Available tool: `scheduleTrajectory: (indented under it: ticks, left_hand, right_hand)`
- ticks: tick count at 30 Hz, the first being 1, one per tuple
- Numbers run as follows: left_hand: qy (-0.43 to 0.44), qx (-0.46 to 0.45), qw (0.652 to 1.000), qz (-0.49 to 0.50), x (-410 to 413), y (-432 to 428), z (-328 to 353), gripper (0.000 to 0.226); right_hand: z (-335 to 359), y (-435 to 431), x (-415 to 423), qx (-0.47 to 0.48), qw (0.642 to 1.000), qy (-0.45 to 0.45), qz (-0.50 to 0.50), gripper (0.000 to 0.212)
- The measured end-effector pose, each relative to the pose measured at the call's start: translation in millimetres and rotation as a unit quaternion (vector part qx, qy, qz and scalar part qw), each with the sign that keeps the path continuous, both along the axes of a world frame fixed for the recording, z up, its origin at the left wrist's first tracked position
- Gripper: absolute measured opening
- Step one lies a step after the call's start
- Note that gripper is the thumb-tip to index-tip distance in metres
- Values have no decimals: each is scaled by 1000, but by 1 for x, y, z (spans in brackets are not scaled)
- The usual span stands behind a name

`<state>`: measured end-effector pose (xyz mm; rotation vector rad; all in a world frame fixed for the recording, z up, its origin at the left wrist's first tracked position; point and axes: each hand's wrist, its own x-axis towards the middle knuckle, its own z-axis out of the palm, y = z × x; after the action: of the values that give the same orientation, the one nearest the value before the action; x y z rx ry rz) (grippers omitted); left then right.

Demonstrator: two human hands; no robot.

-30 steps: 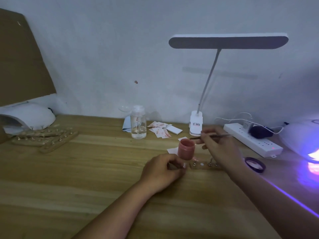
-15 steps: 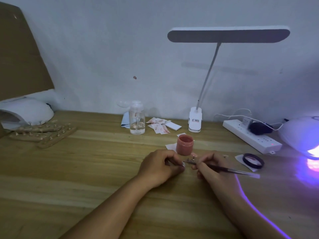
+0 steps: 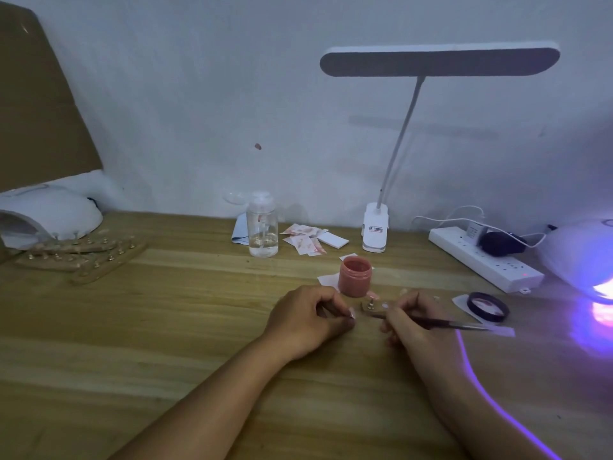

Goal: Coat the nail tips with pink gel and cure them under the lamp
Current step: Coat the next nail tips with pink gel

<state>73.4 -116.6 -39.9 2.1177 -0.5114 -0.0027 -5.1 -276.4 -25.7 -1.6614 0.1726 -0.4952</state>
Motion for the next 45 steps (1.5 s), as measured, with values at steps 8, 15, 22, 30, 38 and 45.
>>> scheduleTrajectory:
  ticks: [8,15,22,30,38,45]
  left_hand:
    - [-2,-1,1000,4,0,-1,-1,12]
    - [-19,9,1000,-1,0,0,-1,11]
    - [-22,9,1000,-4,0,-1,-1,18]
    - [-16,12,1000,-1,-1,0,0,13]
    - [-23,24,999,6,-2,-1,1,18]
    - [-17,25,1000,1,0,-1,1,15]
  right_hand:
    - [-2,-1,1,3,1000,-4,0,15]
    - [-3,0,2,-79,997,6,8,14]
    - [0,3,-1,-76,996,-2,50,12]
    - [0,1,0,-40,999,-14,19,11]
    - [-3,-1,0,-61,998,-10,-6,14]
    - [-4,-2,1,-29,1000,-7,-3,17]
